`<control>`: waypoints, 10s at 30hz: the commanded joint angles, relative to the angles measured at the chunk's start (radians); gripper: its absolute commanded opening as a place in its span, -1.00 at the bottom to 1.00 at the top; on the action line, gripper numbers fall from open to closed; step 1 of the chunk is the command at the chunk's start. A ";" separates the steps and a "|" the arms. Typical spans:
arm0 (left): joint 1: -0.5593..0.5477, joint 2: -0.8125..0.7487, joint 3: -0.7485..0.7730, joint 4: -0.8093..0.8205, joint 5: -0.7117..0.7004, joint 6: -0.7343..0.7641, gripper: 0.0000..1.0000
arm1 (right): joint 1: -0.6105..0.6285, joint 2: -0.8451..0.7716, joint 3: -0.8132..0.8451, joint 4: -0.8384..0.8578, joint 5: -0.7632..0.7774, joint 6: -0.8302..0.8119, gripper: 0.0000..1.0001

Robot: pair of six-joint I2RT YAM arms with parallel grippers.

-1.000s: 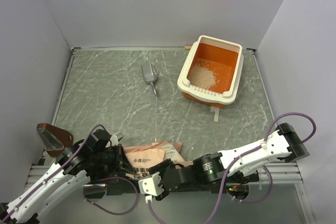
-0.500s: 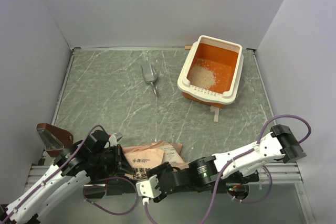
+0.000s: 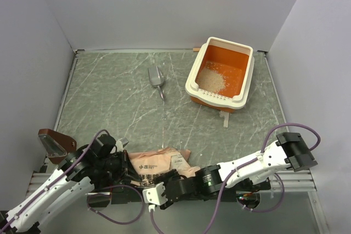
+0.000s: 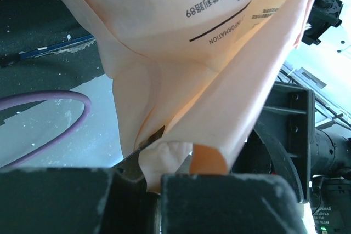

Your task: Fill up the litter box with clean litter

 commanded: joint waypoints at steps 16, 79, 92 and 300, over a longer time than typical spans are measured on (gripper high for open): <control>-0.005 0.003 0.034 0.011 0.075 -0.008 -0.98 | -0.079 -0.033 -0.014 0.020 0.069 -0.075 0.27; -0.005 0.528 0.228 0.897 -0.463 1.127 0.36 | -0.904 0.031 0.524 -0.445 -0.928 -0.388 -1.00; -0.086 0.625 0.204 0.849 -0.207 1.125 0.30 | -0.923 -0.016 0.449 -0.407 -0.947 -0.377 -1.00; 0.002 0.465 0.255 0.826 -0.466 1.570 -0.98 | -1.411 0.479 0.314 -0.439 0.150 0.731 -0.62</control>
